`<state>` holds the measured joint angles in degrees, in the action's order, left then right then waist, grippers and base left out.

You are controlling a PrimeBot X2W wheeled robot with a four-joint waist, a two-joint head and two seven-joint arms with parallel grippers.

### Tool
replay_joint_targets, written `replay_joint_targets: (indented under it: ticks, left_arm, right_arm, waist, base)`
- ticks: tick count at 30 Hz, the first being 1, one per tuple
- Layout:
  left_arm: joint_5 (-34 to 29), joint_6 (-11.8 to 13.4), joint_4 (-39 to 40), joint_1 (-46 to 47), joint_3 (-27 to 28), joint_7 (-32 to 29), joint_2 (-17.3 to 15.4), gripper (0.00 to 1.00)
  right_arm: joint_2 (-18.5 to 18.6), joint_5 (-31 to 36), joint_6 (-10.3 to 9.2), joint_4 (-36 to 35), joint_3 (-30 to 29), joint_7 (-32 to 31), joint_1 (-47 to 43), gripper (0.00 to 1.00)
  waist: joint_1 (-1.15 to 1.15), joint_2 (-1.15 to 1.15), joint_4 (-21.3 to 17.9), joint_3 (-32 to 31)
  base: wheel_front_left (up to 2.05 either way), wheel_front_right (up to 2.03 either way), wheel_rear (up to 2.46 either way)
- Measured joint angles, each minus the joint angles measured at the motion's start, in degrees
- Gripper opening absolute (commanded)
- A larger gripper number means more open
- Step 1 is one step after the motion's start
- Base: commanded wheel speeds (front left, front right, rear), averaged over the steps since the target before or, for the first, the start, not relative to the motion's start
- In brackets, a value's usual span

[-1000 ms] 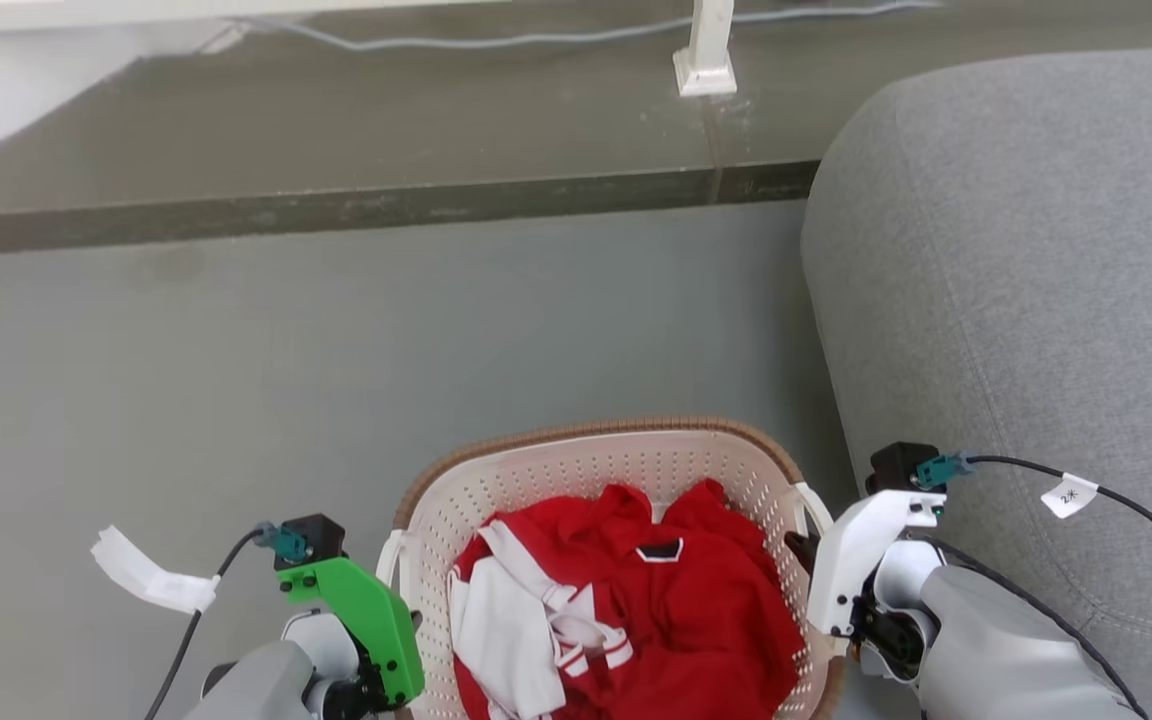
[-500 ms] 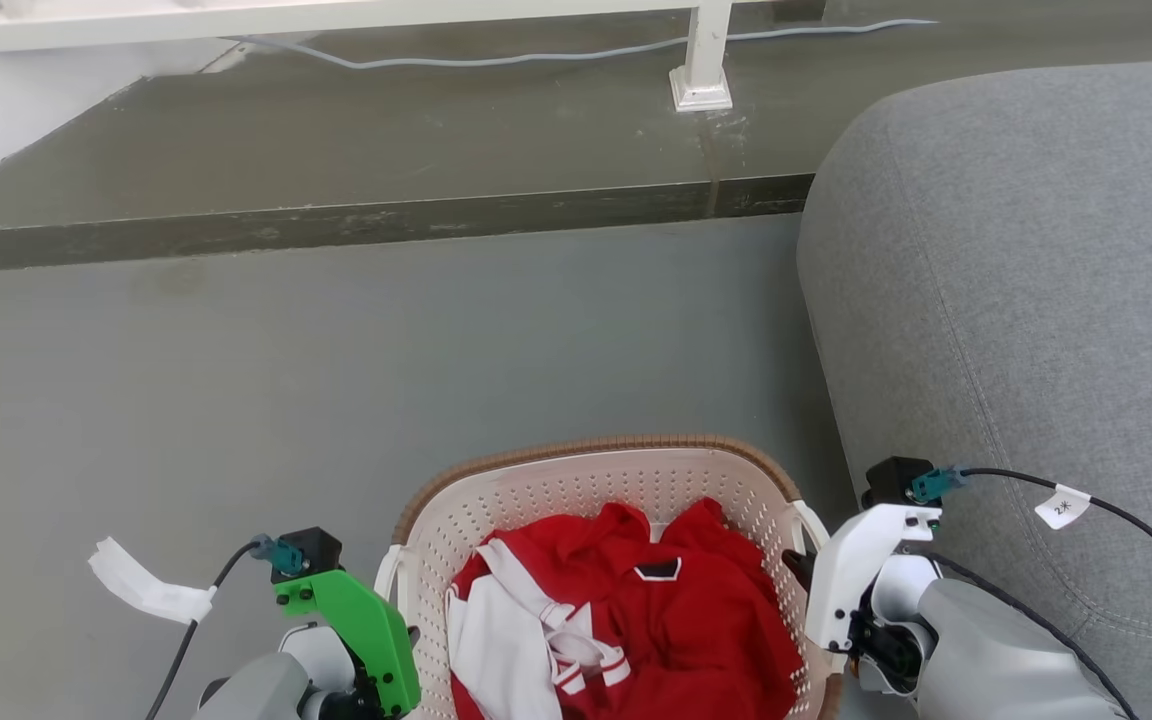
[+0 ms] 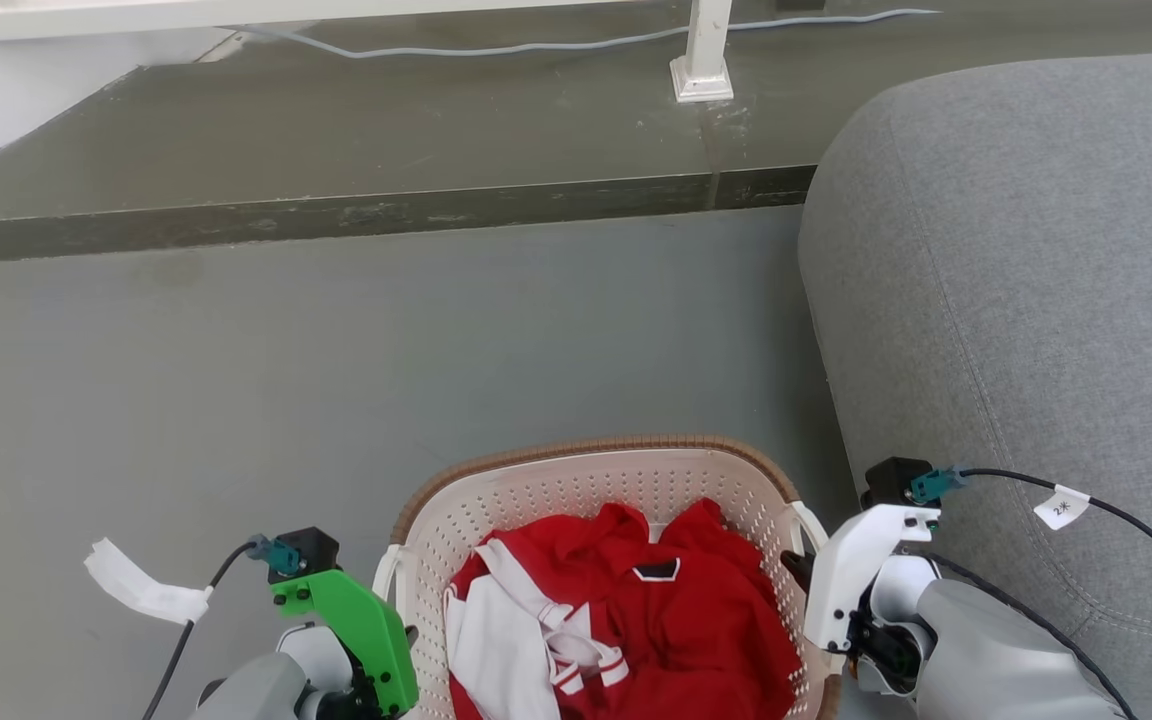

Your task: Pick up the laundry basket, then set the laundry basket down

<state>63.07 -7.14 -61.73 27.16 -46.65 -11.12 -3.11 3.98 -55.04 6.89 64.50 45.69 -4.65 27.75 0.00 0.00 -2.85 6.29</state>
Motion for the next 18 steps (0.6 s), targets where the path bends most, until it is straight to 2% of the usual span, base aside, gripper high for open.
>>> replay_joint_targets:
  ticks: [18]
  left_arm:
    - [0.42, 0.0, 0.0, 0.01, -0.57, 0.09, -0.18, 0.0]
  right_arm:
    - [0.03, -0.93, -0.01, 0.0, 0.94, 0.0, 0.09, 0.0]
  waist:
    - [0.0, 0.0, -0.08, 0.49]
  base:
    - [0.0, 0.0, 0.0]
